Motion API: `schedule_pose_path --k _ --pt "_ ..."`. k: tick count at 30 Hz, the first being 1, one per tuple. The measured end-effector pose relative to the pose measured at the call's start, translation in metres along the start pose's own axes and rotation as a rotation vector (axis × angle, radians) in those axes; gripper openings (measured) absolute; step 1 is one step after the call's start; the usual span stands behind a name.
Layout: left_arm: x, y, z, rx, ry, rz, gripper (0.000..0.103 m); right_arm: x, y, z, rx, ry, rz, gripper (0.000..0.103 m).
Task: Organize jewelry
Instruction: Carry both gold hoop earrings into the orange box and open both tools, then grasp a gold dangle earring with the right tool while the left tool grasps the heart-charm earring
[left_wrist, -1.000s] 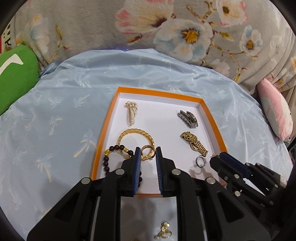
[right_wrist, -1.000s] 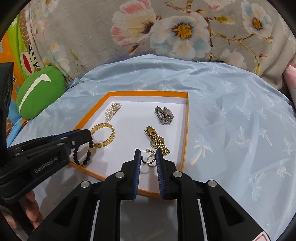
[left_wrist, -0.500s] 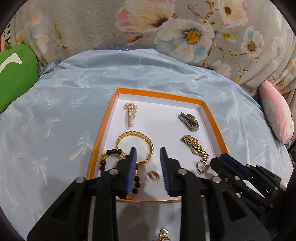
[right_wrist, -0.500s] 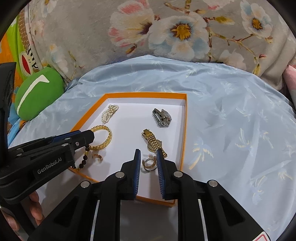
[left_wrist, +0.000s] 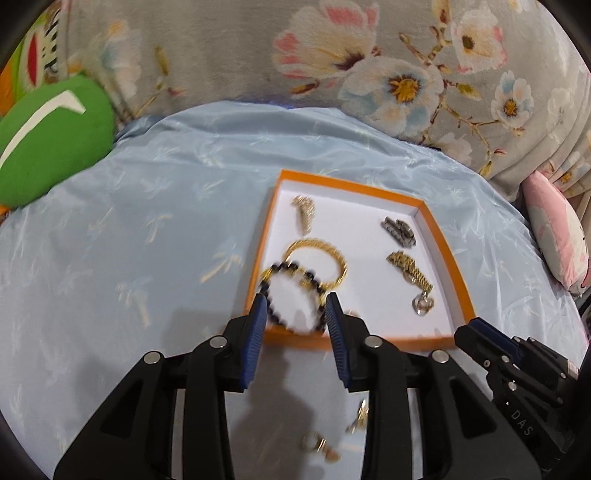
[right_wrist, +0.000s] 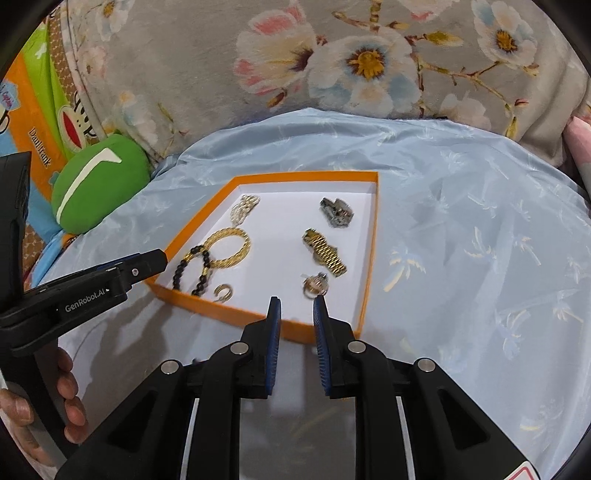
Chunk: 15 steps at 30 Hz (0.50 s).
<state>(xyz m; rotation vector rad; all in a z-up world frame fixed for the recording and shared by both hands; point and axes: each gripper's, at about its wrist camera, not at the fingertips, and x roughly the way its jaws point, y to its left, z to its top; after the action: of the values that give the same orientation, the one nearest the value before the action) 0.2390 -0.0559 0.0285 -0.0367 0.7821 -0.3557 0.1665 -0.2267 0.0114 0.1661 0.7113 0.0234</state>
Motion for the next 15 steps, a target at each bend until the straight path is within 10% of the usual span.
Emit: schedule_pose_path --k 15 --pt "-0.043 0.038 -0.072 -0.016 0.059 0.093 0.041 0.016 0.064 -0.031 -0.06 0.131 0.066 0.024"
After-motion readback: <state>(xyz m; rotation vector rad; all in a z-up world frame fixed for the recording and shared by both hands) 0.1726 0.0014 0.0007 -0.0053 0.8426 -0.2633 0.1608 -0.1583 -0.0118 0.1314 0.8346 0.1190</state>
